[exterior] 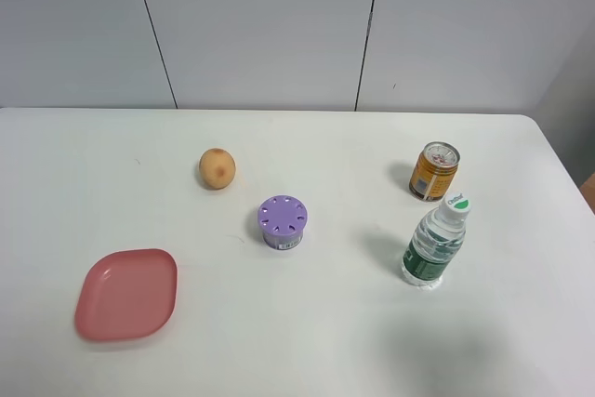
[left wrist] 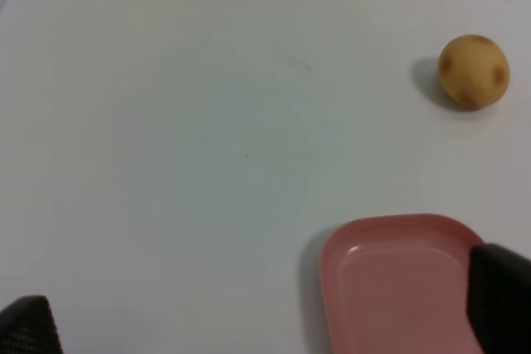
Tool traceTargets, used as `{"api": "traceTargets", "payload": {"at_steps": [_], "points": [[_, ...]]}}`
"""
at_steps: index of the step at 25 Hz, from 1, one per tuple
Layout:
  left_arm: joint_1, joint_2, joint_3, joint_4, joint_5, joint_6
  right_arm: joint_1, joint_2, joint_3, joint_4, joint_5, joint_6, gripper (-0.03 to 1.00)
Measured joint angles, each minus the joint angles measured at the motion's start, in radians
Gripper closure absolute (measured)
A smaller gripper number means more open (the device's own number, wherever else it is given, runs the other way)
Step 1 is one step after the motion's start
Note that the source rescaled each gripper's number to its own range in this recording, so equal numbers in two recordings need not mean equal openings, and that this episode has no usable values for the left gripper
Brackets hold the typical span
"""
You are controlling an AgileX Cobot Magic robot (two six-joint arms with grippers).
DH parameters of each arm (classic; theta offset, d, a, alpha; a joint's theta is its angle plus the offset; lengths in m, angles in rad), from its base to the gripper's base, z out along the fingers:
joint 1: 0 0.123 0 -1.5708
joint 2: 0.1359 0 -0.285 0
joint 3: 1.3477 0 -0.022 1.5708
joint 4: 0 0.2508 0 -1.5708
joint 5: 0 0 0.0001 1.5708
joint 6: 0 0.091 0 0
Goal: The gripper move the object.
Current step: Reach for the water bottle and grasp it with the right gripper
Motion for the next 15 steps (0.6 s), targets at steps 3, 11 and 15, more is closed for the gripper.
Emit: {"api": "traceTargets", "payload": {"at_steps": [3, 11, 15], "points": [[0.000, 0.000, 0.000, 0.000, 0.000, 0.000, 0.000, 0.000, 0.000, 0.000, 0.000, 0.000, -0.03], [0.000, 0.000, 0.000, 0.000, 0.000, 0.000, 0.000, 0.000, 0.000, 0.000, 0.000, 0.000, -0.03], [0.000, 0.000, 0.000, 0.000, 0.000, 0.000, 0.000, 0.015, 0.000, 0.009, 0.001, -0.012, -0.03]]}}
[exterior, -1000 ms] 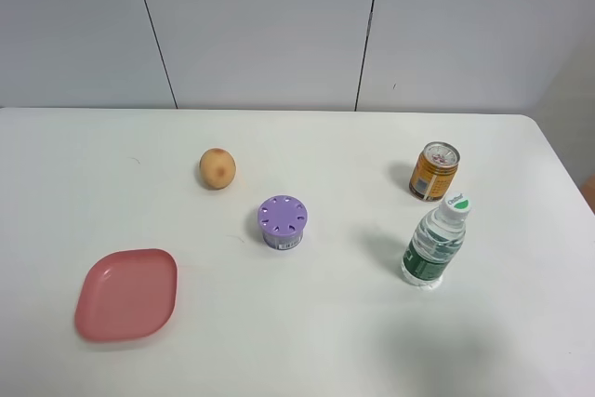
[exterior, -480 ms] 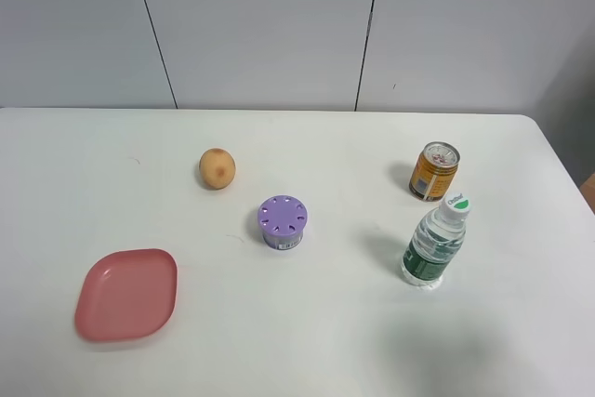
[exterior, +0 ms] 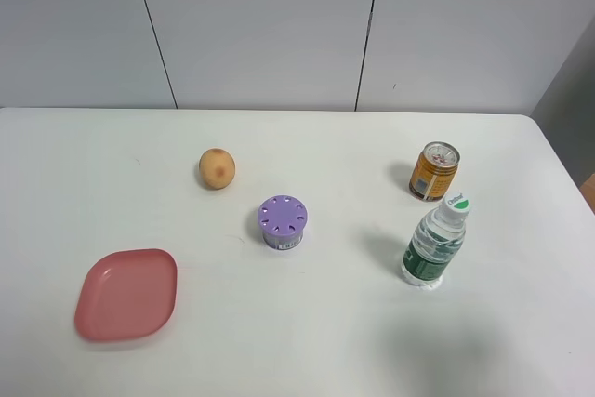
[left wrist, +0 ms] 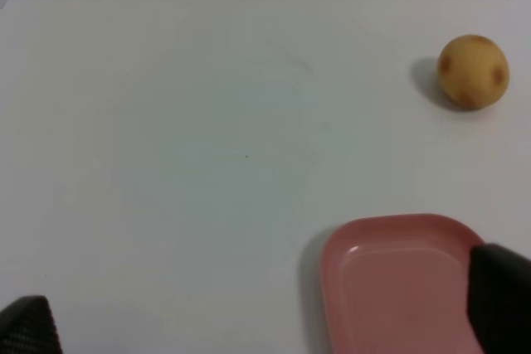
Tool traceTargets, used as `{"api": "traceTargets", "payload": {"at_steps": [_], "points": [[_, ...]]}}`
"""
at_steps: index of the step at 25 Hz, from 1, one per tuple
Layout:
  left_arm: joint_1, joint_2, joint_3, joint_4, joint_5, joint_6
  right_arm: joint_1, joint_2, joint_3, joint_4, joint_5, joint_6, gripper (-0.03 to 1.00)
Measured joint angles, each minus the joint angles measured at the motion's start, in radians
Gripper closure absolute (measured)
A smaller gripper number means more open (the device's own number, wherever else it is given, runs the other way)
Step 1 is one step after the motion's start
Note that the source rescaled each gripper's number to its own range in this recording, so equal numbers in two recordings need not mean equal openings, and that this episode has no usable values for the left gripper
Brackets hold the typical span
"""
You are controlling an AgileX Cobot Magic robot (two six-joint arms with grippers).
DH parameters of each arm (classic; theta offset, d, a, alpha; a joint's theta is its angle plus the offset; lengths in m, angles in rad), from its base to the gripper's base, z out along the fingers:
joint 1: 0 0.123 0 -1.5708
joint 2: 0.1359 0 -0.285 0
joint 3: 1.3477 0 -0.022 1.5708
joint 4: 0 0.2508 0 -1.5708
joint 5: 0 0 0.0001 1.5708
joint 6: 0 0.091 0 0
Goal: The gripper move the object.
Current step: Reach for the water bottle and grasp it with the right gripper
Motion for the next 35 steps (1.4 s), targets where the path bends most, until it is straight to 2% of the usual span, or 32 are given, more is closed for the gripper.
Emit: {"api": "traceTargets", "payload": {"at_steps": [8, 15, 25, 29, 35], "points": [[0.000, 0.000, 0.000, 0.000, 0.000, 0.000, 0.000, 0.277, -0.005, 0.098, 0.002, -0.128, -0.03], [0.000, 0.000, 0.000, 0.000, 0.000, 0.000, 0.000, 0.486, -0.086, 0.100, 0.000, -0.199, -0.03], [0.000, 0.000, 0.000, 0.000, 0.000, 0.000, 0.000, 0.704, -0.093, 0.100, 0.021, -0.273, -0.03], [0.000, 0.000, 0.000, 0.000, 0.000, 0.000, 0.029, 0.782, -0.093, 0.100, -0.061, -0.289, -0.03], [0.000, 0.000, 0.000, 0.000, 0.000, 0.000, 0.140, 0.874, -0.093, 0.100, -0.220, -0.295, -0.03]]}}
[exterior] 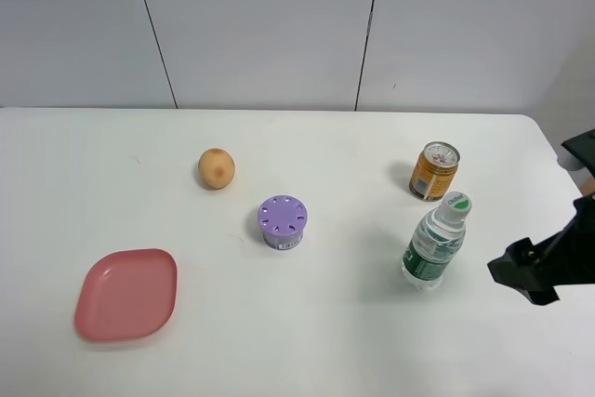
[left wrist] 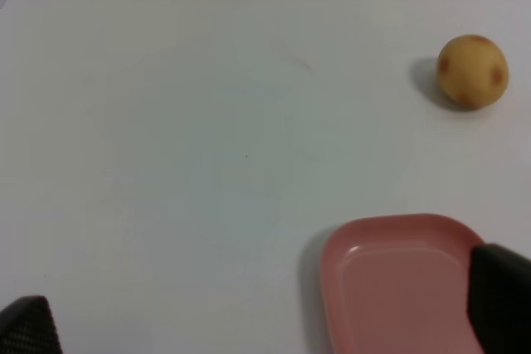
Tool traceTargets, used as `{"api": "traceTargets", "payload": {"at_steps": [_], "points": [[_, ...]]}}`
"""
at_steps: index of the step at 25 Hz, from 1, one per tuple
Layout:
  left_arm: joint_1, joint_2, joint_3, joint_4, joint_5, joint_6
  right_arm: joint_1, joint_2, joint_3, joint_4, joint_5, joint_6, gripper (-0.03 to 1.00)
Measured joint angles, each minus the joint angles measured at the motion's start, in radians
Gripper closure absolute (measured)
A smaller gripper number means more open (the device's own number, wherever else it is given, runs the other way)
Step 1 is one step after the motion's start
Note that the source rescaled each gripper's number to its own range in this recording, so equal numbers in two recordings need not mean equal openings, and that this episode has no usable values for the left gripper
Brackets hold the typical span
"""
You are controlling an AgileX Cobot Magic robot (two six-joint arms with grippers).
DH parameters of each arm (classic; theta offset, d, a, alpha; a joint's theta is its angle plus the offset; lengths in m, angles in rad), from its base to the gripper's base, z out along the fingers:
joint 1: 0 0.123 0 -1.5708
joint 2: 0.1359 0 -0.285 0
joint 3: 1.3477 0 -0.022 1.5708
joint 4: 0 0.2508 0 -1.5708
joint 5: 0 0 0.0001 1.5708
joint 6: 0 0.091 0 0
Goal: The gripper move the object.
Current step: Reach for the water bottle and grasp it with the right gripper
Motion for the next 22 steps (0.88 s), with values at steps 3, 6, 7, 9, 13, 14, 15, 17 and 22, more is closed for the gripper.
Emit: {"api": "traceTargets", "payload": {"at_steps": [3, 6, 7, 9, 13, 14, 15, 17, 22], "points": [[0.000, 0.000, 0.000, 0.000, 0.000, 0.000, 0.029, 0.029, 0.000, 0.000, -0.072, 0.000, -0.03], [0.000, 0.000, 0.000, 0.000, 0.000, 0.000, 0.031, 0.045, 0.000, -0.001, -0.127, -0.001, -0.03], [0.000, 0.000, 0.000, 0.000, 0.000, 0.000, 0.031, 0.048, 0.000, -0.002, -0.141, -0.001, -0.03], [0.000, 0.000, 0.000, 0.000, 0.000, 0.000, 0.031, 0.048, 0.000, -0.004, -0.163, -0.001, -0.03], [0.000, 0.000, 0.000, 0.000, 0.000, 0.000, 0.031, 0.048, 0.026, -0.012, -0.232, -0.001, -0.03], [0.000, 0.000, 0.000, 0.000, 0.000, 0.000, 0.031, 0.048, 0.045, -0.018, -0.259, -0.001, -0.03], [0.000, 0.000, 0.000, 0.000, 0.000, 0.000, 0.031, 0.048, 0.071, -0.018, -0.285, -0.001, -0.03], [0.000, 0.000, 0.000, 0.000, 0.000, 0.000, 0.031, 0.049, 0.124, -0.018, -0.322, -0.001, -0.03], [0.000, 0.000, 0.000, 0.000, 0.000, 0.000, 0.031, 0.052, 0.189, -0.018, -0.393, -0.001, -0.03]]}}
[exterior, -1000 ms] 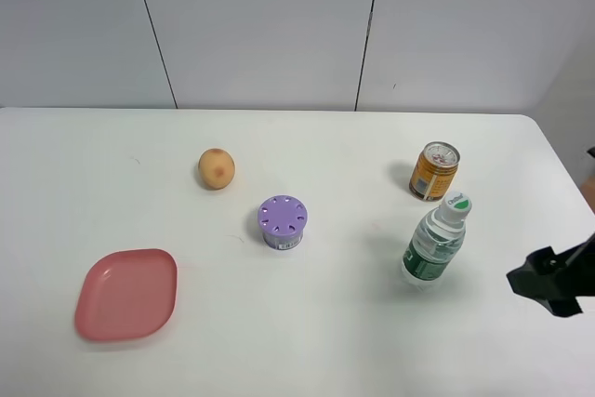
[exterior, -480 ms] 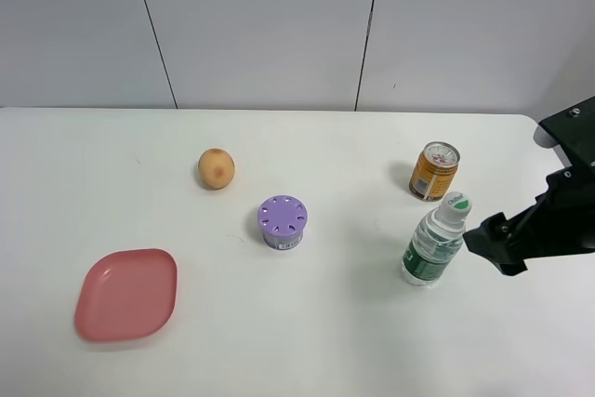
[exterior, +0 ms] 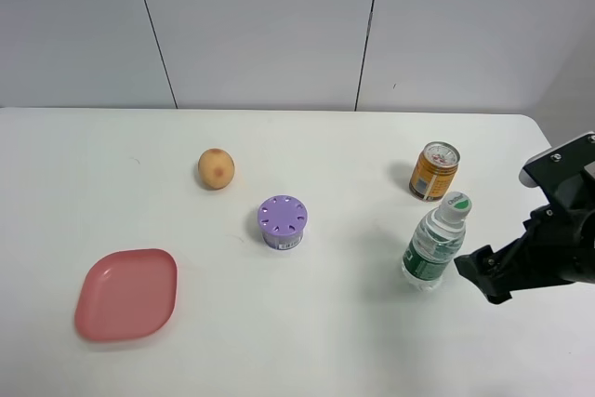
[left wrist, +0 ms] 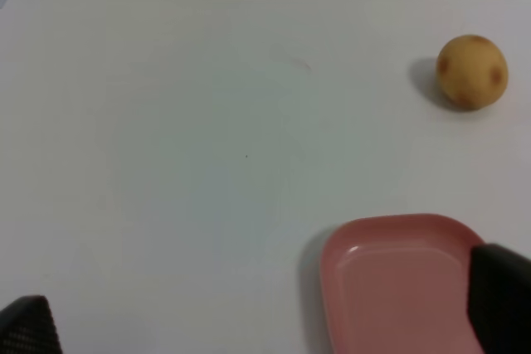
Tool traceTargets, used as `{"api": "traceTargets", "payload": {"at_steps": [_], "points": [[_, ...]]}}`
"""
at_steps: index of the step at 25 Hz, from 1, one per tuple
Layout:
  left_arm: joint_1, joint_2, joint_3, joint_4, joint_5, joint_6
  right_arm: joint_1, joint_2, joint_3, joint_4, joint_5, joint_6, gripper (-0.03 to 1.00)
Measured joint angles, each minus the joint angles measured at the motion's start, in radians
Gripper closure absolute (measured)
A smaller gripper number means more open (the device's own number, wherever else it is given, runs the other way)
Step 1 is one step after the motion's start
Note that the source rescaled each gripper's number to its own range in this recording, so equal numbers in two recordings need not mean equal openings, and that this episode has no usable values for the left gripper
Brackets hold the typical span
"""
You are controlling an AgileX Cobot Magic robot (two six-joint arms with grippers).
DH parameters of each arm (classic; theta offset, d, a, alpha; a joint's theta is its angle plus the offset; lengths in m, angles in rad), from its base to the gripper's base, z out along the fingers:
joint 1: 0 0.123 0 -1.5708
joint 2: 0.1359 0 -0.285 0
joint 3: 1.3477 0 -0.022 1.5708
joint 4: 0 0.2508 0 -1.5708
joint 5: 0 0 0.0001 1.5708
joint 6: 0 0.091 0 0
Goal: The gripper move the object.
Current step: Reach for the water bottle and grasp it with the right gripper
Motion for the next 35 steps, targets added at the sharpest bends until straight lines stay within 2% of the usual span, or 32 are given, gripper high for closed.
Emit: {"api": "traceTargets", "payload": {"at_steps": [11, 18, 22, 31, 35], "points": [[0.000, 0.000, 0.000, 0.000, 0.000, 0.000, 0.006, 0.000, 0.084, 0.000, -0.134, 0.001, -0.03], [0.000, 0.000, 0.000, 0.000, 0.000, 0.000, 0.095, 0.022, 0.119, -0.010, -0.266, 0.049, -0.03], [0.000, 0.000, 0.000, 0.000, 0.000, 0.000, 0.101, 0.104, 0.126, -0.014, -0.310, 0.054, -0.03], [0.000, 0.000, 0.000, 0.000, 0.000, 0.000, 0.101, 0.378, 0.125, -0.038, -0.560, 0.056, -0.03], [0.000, 0.000, 0.000, 0.000, 0.000, 0.000, 0.101, 0.464, 0.125, -0.066, -0.626, 0.078, -0.03]]}}
